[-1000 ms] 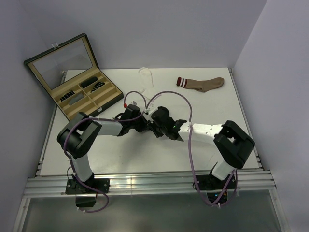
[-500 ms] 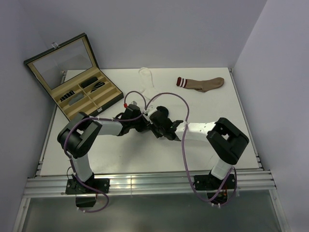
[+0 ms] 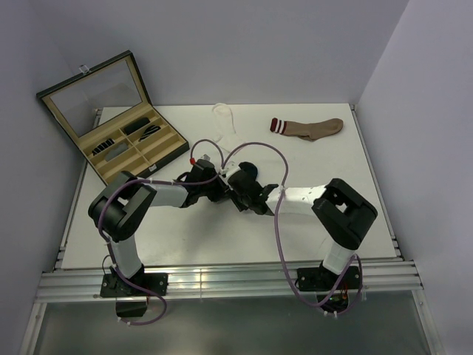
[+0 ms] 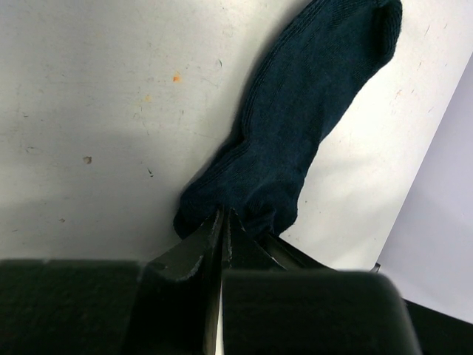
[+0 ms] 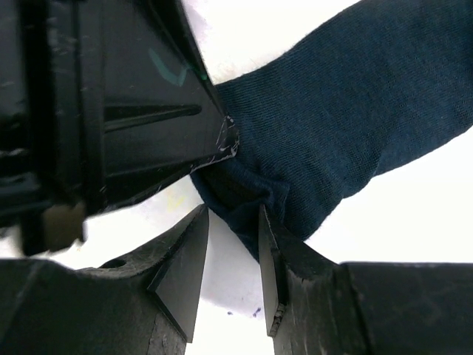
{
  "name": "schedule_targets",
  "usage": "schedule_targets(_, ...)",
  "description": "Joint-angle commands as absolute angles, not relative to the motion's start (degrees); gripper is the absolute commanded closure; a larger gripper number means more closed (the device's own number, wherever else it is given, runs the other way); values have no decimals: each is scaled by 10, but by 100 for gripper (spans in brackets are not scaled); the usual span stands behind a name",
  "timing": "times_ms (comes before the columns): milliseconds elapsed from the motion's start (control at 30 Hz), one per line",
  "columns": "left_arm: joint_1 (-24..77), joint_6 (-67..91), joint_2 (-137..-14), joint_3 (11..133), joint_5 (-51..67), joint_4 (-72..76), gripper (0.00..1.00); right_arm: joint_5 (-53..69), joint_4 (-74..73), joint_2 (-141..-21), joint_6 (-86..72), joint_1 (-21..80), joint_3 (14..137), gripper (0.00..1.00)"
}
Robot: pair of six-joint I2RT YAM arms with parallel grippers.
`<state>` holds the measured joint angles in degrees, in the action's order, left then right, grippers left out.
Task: Roll the socks
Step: Roll the sock at the center of the board.
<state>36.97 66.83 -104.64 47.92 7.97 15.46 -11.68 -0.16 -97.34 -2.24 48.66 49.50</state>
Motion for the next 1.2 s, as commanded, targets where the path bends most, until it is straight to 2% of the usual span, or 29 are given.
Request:
schedule_targets(0, 374, 643, -1063, 487, 73, 110, 93, -142, -20, -999, -49, 487, 517, 59)
schedule_targets(233, 374, 639, -1060, 487, 69, 101, 93, -144, -49, -1004, -79, 483, 523, 59)
schedule_targets(467, 374, 635, -1062, 490, 69, 98, 94, -134, -63, -923, -55, 484, 545, 59)
schedule_targets(600, 374, 634, -1060, 491, 69, 93, 94, -127, -62, -915, -48, 481, 556, 59)
schedule_targets(1167, 374, 624, -1059, 499, 66, 77, 94, -105, -28, -1005, -39, 476, 541, 60)
